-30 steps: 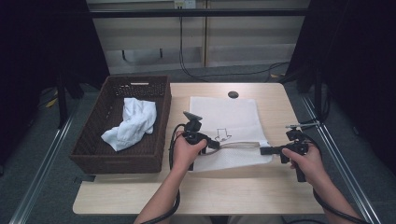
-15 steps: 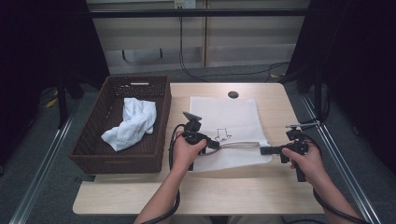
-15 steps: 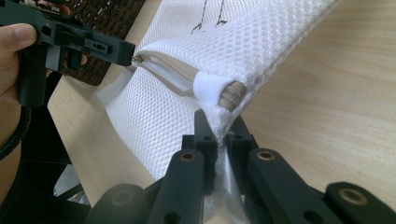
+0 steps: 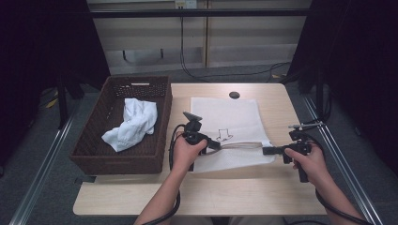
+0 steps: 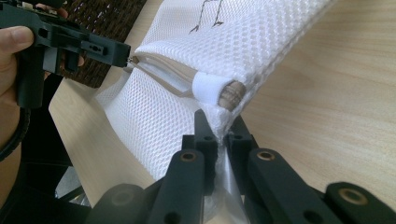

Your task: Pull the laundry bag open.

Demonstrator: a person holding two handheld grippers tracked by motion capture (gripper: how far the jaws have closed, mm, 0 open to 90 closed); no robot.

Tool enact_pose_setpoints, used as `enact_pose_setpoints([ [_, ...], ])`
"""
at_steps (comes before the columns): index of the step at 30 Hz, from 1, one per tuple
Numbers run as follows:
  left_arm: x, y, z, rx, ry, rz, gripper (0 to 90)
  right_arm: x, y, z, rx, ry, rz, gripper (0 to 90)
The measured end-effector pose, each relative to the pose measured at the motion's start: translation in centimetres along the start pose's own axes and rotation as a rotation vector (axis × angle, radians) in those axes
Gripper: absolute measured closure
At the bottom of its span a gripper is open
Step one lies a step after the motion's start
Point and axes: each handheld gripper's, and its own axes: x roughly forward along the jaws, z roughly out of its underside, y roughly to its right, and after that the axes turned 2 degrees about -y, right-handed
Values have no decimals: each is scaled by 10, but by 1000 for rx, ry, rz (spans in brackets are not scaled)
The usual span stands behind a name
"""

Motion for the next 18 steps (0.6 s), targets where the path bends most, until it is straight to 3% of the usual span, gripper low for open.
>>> enact_pose_setpoints([
  [4,0,-1,0,1,-1,-5,876,0,-1,0,-3,0,6,874],
  [6,-1,0,0,8,6,-38,876,0,-1,0,-1,-2,11,874],
  [9,-3,-2,0,-8,3,-2,876,-2,1,0,2,4,9,875],
  [18,-2,-2,-1,10,6,-14,876,-2,0,0,2,4,15,875],
])
